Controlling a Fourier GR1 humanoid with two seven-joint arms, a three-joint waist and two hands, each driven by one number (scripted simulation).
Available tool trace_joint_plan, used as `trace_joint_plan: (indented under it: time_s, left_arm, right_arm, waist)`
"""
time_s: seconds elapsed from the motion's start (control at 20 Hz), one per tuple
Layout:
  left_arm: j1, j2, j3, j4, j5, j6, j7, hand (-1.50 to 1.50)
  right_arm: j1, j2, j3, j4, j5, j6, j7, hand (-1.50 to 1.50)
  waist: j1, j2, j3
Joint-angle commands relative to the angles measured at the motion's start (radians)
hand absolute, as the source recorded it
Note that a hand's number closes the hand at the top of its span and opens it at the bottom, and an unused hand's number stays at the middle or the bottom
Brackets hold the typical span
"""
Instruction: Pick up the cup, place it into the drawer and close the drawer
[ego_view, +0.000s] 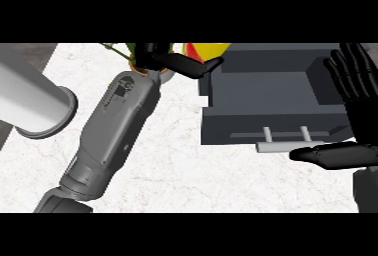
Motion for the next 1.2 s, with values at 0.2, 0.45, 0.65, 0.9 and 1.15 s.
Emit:
trace_joint_plan:
  time_s: [0.2, 0.45, 0.65, 0.9, 1.15]
  left_arm:
    - [-0.259, -0.002, -0.088, 0.233, 0.064, 0.164, 0.186, 1.5]
    - [-0.292, -0.002, -0.19, 0.396, 0.11, 0.214, 0.16, 1.5]
    - [-0.325, -0.002, -0.247, 0.475, 0.124, 0.152, 0.191, 1.5]
    - [-0.278, -0.002, -0.325, 0.526, 0.145, 0.102, 0.208, 1.5]
    - [-0.258, -0.002, -0.39, 0.512, 0.175, 0.101, 0.204, -1.5]
  right_arm:
    - [-0.007, -0.002, -0.006, 0.012, -0.02, 0.018, -0.019, -1.5]
    - [0.005, 0.01, 0.018, -0.013, -0.016, 0.024, -0.021, -1.5]
    - [-0.091, -0.019, -0.013, 0.064, -0.044, 0.037, -0.015, -1.5]
    - [-0.093, -0.025, 0.002, 0.067, -0.048, 0.068, -0.042, -1.5]
    - [-0.093, 0.017, 0.057, 0.058, -0.023, 0.057, -0.055, -1.5]
  waist:
    - [-0.033, 0.009, 0.001]
    - [-0.073, 0.017, 0.001]
    - [-0.091, 0.03, 0.002]
    - [-0.14, 0.042, 0.002]
    - [-0.181, 0.047, 0.002]
